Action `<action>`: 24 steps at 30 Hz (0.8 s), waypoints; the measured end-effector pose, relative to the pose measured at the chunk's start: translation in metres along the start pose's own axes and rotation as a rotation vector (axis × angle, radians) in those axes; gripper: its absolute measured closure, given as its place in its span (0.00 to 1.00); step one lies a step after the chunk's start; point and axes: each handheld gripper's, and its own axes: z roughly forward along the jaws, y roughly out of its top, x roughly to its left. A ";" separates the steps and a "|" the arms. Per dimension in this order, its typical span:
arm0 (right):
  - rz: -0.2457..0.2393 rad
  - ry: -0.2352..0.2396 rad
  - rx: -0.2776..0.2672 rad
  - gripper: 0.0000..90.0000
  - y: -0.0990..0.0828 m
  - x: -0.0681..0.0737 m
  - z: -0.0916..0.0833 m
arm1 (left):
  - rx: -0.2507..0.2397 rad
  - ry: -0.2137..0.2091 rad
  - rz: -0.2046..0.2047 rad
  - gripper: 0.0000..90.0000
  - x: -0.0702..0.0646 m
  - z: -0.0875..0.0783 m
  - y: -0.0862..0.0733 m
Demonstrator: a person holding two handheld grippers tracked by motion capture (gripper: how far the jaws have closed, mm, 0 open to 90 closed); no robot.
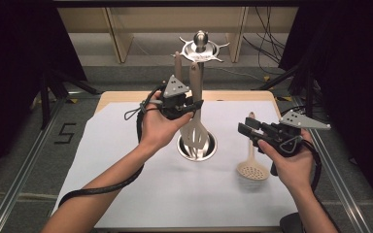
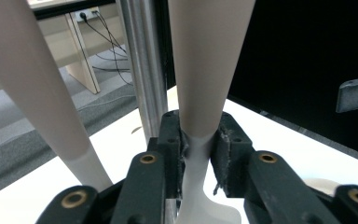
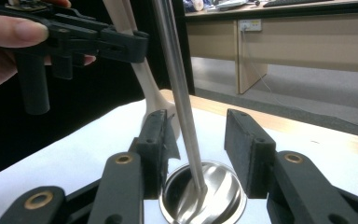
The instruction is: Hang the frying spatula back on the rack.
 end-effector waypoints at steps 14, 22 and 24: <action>0.026 -0.012 0.010 0.67 0.000 0.000 -0.003 | -0.067 -0.007 0.020 0.78 -0.002 -0.047 -0.016; -0.054 -0.101 0.055 0.73 -0.006 -0.006 -0.007 | -0.121 0.004 0.018 0.94 0.001 -0.064 -0.022; -0.055 -0.112 0.071 0.76 -0.008 -0.007 -0.007 | -0.127 0.003 0.016 0.96 0.001 -0.066 -0.021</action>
